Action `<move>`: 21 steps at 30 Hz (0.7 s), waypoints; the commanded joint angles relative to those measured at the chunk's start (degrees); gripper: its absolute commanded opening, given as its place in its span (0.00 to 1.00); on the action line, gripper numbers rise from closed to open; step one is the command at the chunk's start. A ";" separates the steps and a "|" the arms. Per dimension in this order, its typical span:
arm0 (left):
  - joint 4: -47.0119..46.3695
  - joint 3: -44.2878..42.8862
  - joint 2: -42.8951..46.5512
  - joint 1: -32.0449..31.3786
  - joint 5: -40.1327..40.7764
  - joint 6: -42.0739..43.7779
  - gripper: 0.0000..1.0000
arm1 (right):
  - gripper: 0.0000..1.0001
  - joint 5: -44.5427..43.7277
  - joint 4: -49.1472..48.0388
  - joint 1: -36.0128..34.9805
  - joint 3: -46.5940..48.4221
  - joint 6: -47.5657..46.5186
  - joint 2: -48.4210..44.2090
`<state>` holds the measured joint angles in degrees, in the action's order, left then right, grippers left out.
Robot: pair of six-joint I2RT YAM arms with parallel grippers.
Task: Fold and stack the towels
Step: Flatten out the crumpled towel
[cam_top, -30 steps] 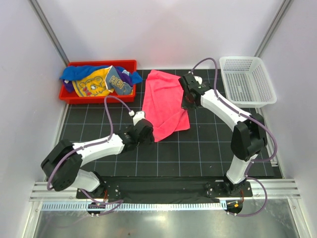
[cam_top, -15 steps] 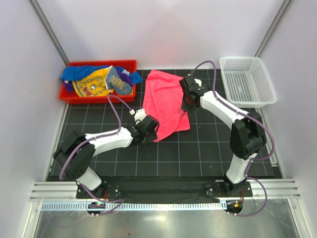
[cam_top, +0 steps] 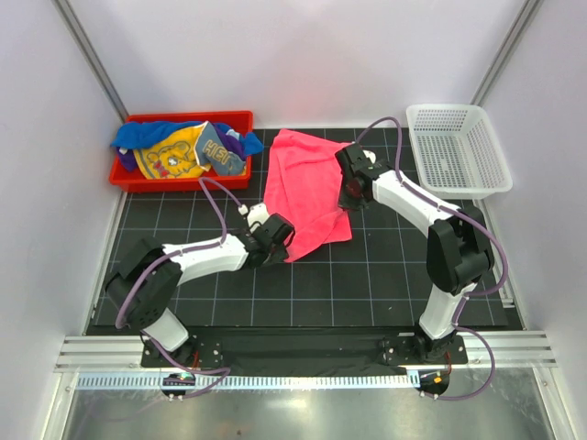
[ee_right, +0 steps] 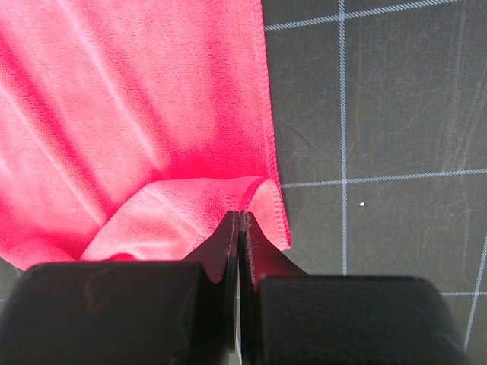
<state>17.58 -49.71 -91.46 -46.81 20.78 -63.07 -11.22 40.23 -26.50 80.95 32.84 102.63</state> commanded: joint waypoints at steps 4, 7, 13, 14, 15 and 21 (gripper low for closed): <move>-2.11 -0.12 -0.91 0.14 -0.65 -1.53 0.36 | 0.01 0.50 -2.61 0.22 -1.84 -0.59 -3.13; -3.16 0.41 -0.65 0.14 -1.08 -1.71 0.35 | 0.01 0.59 -3.31 0.40 -3.16 -0.23 -3.92; -3.87 0.32 -0.56 0.22 -1.44 -1.44 0.33 | 0.01 0.76 -4.11 0.49 -5.27 0.03 -5.33; -3.87 0.32 -0.65 0.14 -1.70 -1.44 0.32 | 0.01 0.85 -4.37 0.57 -5.88 0.12 -5.77; -3.96 0.41 -0.74 0.14 -1.79 -1.53 0.31 | 0.01 1.03 -4.54 0.66 -6.15 0.21 -6.12; -3.79 2.33 1.80 0.14 -2.49 -1.44 0.05 | 0.01 2.17 -6.04 0.66 -10.62 1.52 -10.42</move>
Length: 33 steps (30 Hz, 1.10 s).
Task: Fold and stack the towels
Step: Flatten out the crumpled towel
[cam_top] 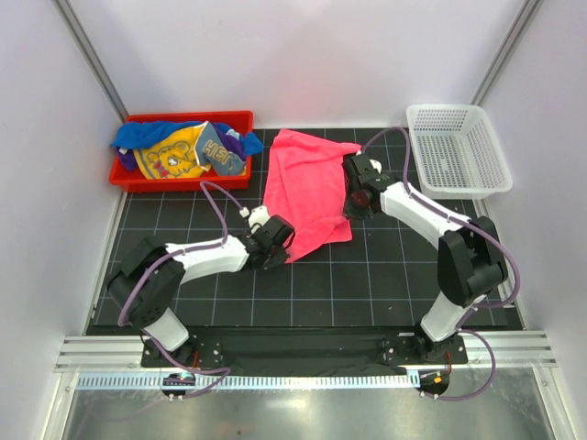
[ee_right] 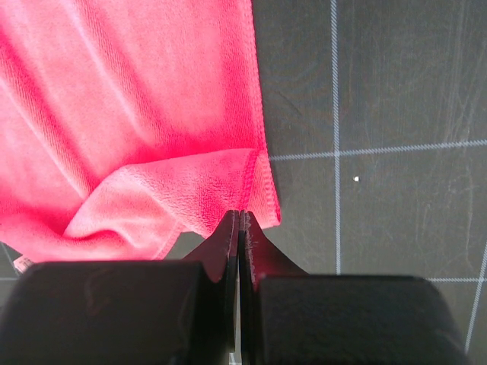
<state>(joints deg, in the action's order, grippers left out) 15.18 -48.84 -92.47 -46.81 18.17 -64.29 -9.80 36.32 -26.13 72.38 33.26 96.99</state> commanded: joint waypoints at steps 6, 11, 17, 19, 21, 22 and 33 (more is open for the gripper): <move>4.66 5.59 14.20 -0.13 1.07 -1.01 0.00 | 0.01 1.72 -4.23 0.38 -12.68 3.74 -14.09; 11.79 9.73 26.27 -0.65 1.51 -2.24 0.00 | 0.01 3.65 -4.94 -0.41 -23.92 7.08 -27.27; 22.34 11.75 40.59 -1.62 1.51 -4.26 0.00 | 0.01 1.90 -0.73 -5.24 -32.02 13.32 -43.01; 24.71 12.10 43.94 -2.41 1.51 -5.05 0.00 | 0.01 -0.03 2.25 -8.05 -32.82 16.21 -47.40; 27.27 12.80 49.03 -2.94 1.16 -6.11 0.00 | 0.01 -1.79 4.11 -11.64 -33.44 19.37 -52.94; 28.05 12.98 50.61 -3.46 0.90 -6.54 0.00 | 0.01 -2.41 6.55 -12.62 -33.36 20.44 -54.26; 34.13 -1.15 54.43 -4.26 1.50 0.55 0.00 | 0.01 -5.14 14.40 -15.79 -16.85 19.40 -57.20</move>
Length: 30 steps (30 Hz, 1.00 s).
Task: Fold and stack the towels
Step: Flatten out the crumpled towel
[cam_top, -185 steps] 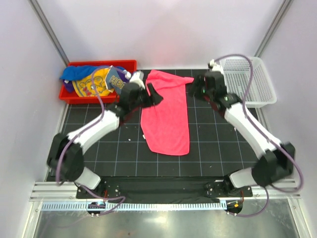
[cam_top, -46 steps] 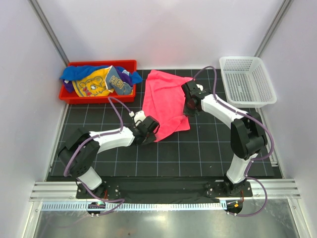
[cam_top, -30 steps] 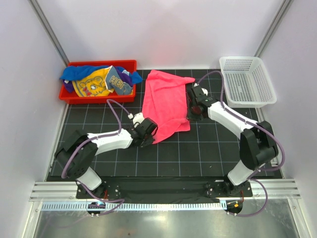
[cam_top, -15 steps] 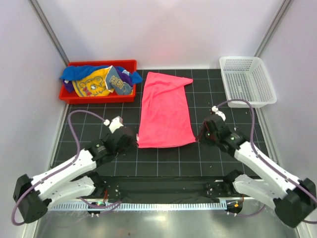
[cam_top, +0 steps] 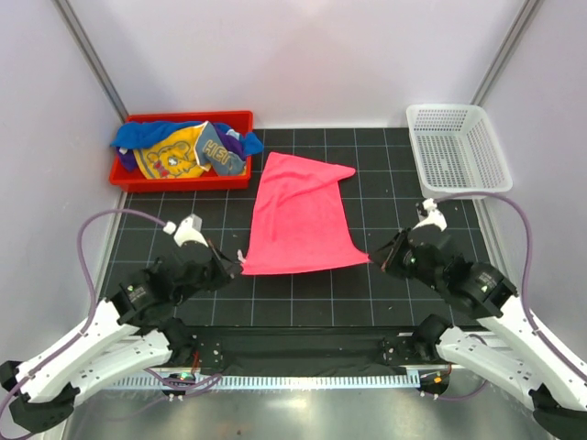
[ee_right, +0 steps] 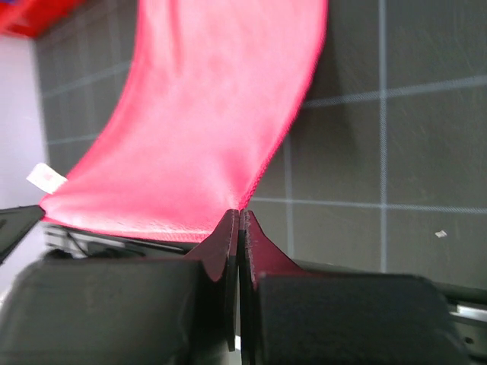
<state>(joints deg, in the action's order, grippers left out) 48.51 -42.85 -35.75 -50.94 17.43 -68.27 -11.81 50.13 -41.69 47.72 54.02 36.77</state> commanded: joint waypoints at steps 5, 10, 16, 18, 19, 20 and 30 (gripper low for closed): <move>-2.98 -21.20 -11.69 -0.13 7.69 11.39 0.00 | 0.01 -6.62 -0.82 -0.23 22.30 -7.51 13.30; -7.37 -36.22 -25.47 4.34 12.89 20.44 0.00 | 0.01 -12.27 -1.08 2.04 39.87 -17.79 27.01; -18.09 -55.38 -39.99 19.63 -1.59 27.31 0.00 | 0.01 3.98 -3.55 20.41 66.14 -22.89 48.36; -20.46 -65.27 -48.34 23.68 -5.63 30.12 0.00 | 0.01 6.44 -3.02 22.69 78.97 -23.52 57.38; -21.26 -68.30 -51.50 24.91 -6.96 30.82 0.00 | 0.01 8.71 -3.54 24.62 82.84 -23.78 60.05; -22.31 -71.03 -56.57 26.92 -8.54 31.09 0.00 | 0.01 9.78 -3.98 25.69 89.84 -23.79 63.04; -42.34 -96.10 -78.59 36.08 -22.18 30.92 0.00 | 0.01 17.53 -35.35 34.66 94.04 -23.69 74.76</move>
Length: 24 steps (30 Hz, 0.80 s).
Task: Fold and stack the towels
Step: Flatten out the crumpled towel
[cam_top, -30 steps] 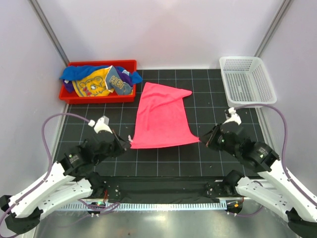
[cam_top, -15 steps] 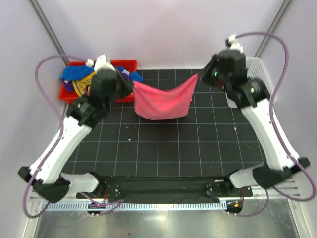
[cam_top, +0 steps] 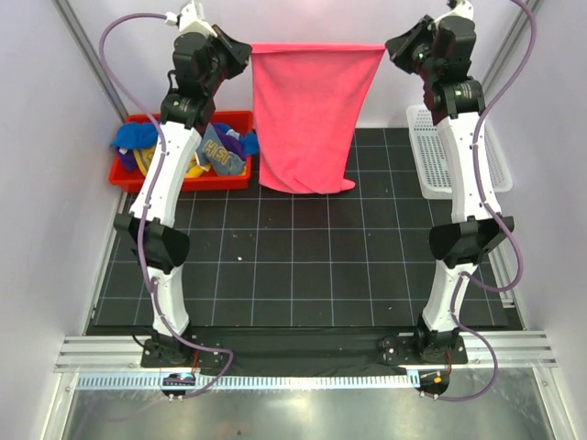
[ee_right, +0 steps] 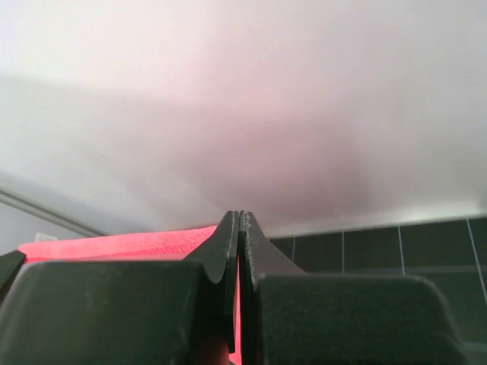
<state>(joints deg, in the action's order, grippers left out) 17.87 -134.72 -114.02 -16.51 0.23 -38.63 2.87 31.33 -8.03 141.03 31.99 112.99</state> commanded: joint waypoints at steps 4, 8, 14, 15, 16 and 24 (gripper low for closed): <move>-20.82 -3.54 -0.68 2.19 -5.41 2.42 0.00 | 0.01 3.10 -25.25 1.00 -0.23 -3.16 -1.11; -26.28 -4.33 -2.08 2.19 -6.03 3.21 0.00 | 0.01 2.22 -33.42 1.09 -2.07 -4.56 -1.28; -31.49 -7.48 -6.03 2.19 -4.80 4.09 0.00 | 0.01 2.31 -40.91 0.91 0.02 -6.06 1.26; -32.45 -8.71 -6.56 2.10 -4.89 4.18 0.00 | 0.01 2.31 -41.35 1.00 0.73 -6.32 2.05; -32.98 -8.98 -7.09 2.19 -4.80 4.27 0.00 | 0.01 2.40 -41.70 0.91 0.74 -6.50 2.23; -35.18 -9.51 -10.43 2.19 -4.71 4.62 0.00 | 0.01 2.49 -43.55 1.00 -1.54 -7.02 2.41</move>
<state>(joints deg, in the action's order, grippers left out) -13.23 -142.06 -123.61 -14.90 -4.60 -35.35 5.54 -6.74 -7.27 139.44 26.63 116.29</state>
